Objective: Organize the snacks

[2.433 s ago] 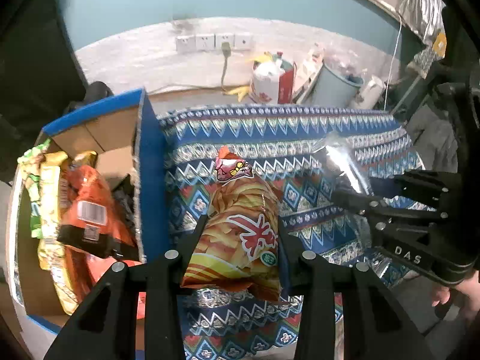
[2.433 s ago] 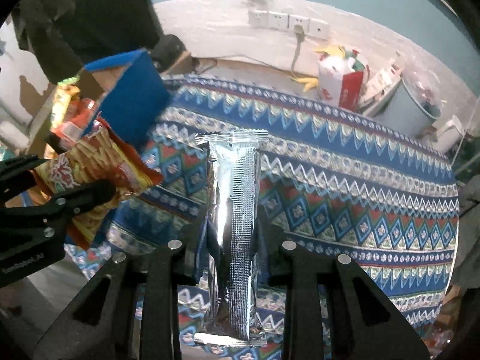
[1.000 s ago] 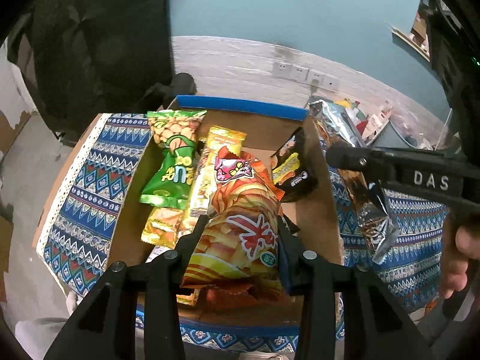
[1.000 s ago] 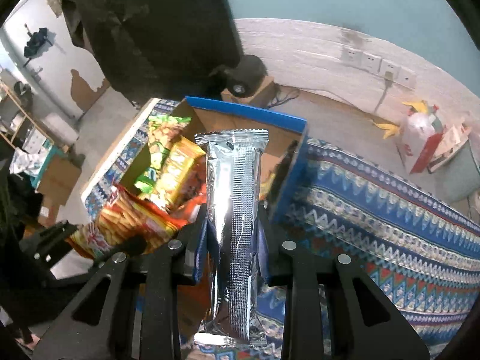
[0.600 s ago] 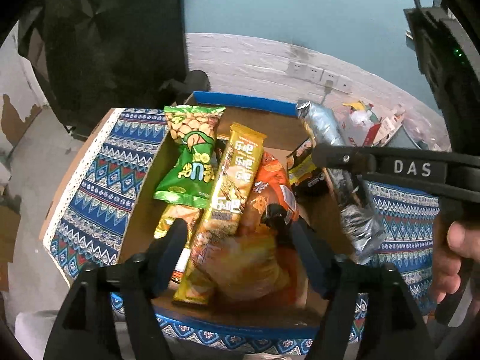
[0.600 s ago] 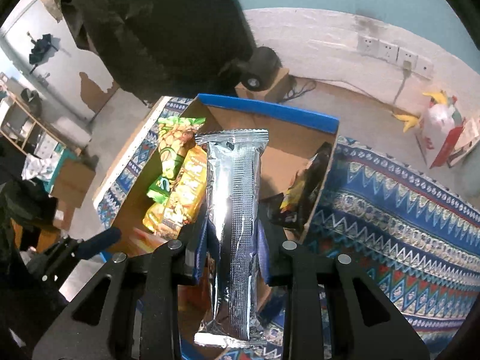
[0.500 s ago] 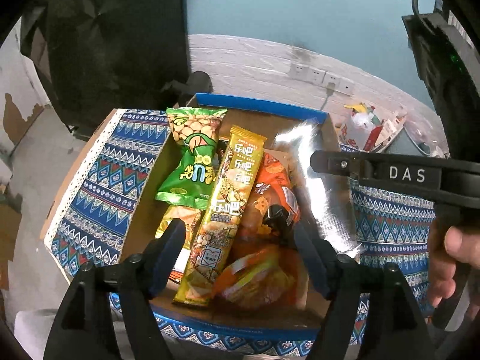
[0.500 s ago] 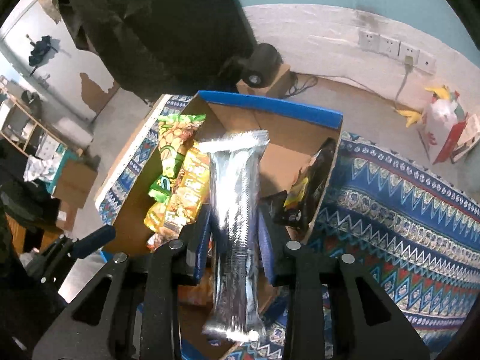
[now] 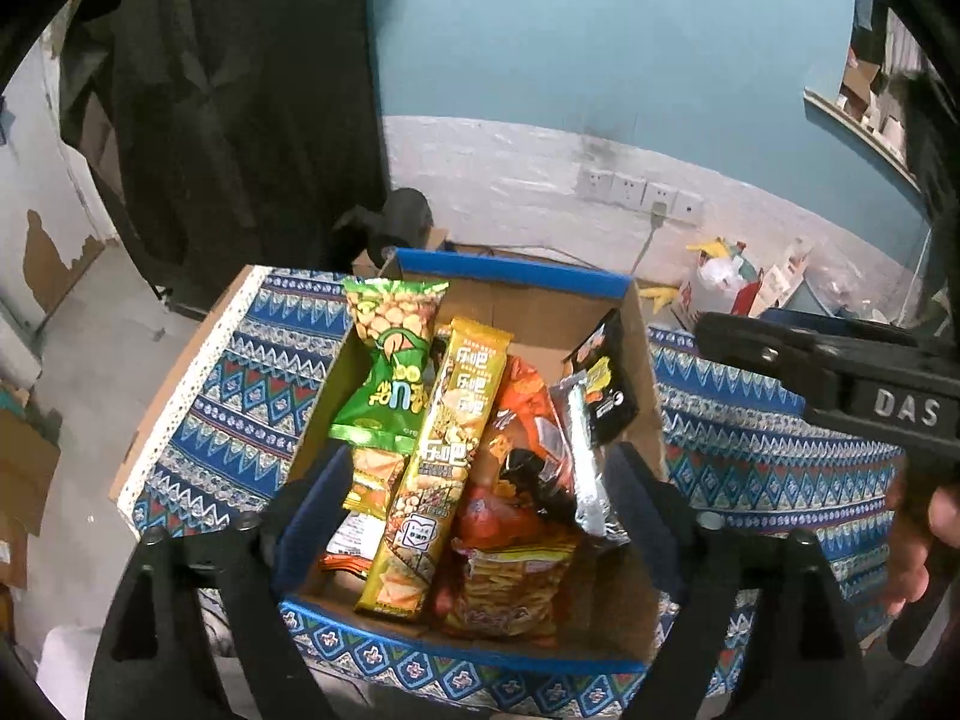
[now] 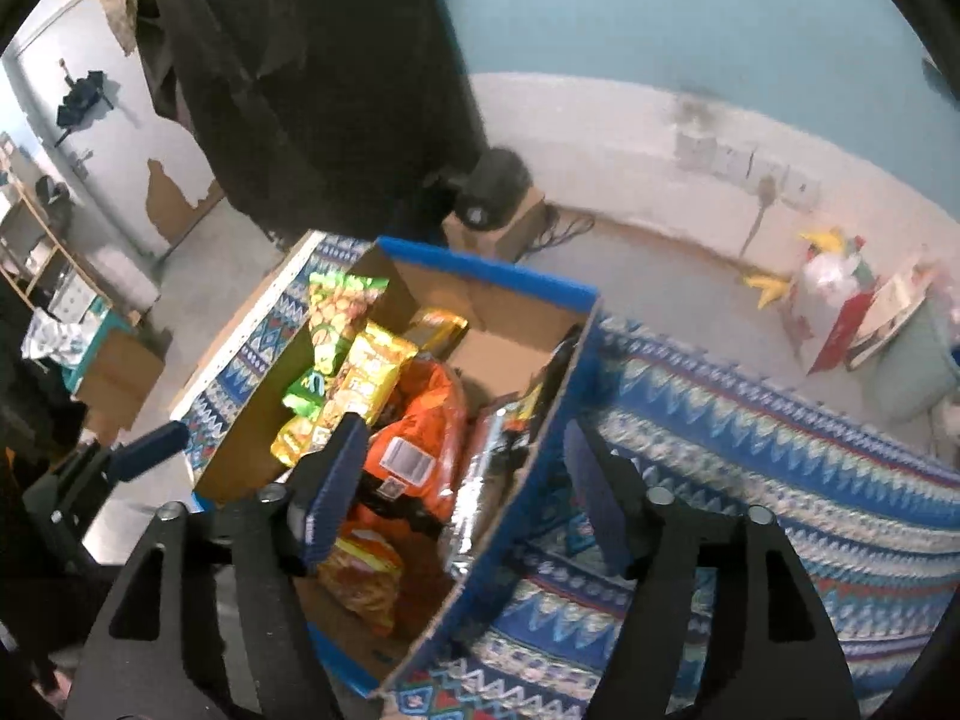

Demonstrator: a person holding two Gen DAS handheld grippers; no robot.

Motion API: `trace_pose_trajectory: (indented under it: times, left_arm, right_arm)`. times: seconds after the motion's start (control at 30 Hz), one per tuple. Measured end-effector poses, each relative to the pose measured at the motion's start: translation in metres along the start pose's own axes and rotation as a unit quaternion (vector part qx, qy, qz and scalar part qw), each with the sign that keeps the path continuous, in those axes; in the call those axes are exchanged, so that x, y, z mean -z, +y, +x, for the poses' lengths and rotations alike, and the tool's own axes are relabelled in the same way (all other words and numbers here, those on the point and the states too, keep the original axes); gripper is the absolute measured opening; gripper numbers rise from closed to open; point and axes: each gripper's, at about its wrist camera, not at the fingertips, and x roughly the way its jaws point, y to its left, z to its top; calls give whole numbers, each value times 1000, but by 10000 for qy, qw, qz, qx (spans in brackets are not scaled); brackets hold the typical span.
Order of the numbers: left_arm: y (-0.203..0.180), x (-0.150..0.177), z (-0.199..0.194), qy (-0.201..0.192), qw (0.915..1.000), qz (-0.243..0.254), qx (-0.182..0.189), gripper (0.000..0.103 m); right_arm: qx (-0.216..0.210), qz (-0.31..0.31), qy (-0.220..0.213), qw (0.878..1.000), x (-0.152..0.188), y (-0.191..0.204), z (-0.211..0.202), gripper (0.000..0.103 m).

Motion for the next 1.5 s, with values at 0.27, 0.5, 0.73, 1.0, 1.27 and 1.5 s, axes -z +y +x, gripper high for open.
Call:
trace_pose_trajectory:
  times: [0.27, 0.5, 0.73, 1.0, 1.27, 1.5]
  left_arm:
    - [-21, -6, -33, -353, 9988, 300, -140, 95]
    - [-34, -9, -52, -632, 9963, 502, -285, 100]
    - [-36, -9, -55, -645, 9959, 546, -322, 101]
    - [-41, -8, -49, -485, 9964, 588, -365, 101]
    - [-47, -7, -49, -450, 9958, 692, -384, 101]
    - [-51, -7, -49, -441, 9954, 761, -389, 101]
  right_arm:
    - [312, -232, -366, 9986, 10, -6, -42, 76]
    - [460, -237, -542, 9972, 23, -15, -68, 77]
    - [598, -383, -687, 9951, 37, -17, -85, 77]
    - [576, -424, -682, 9951, 50, -24, -90, 77]
    - [615, -336, -588, 9958, 55, -33, -88, 77]
    - [602, -375, -579, 9958, 57, -32, -90, 77]
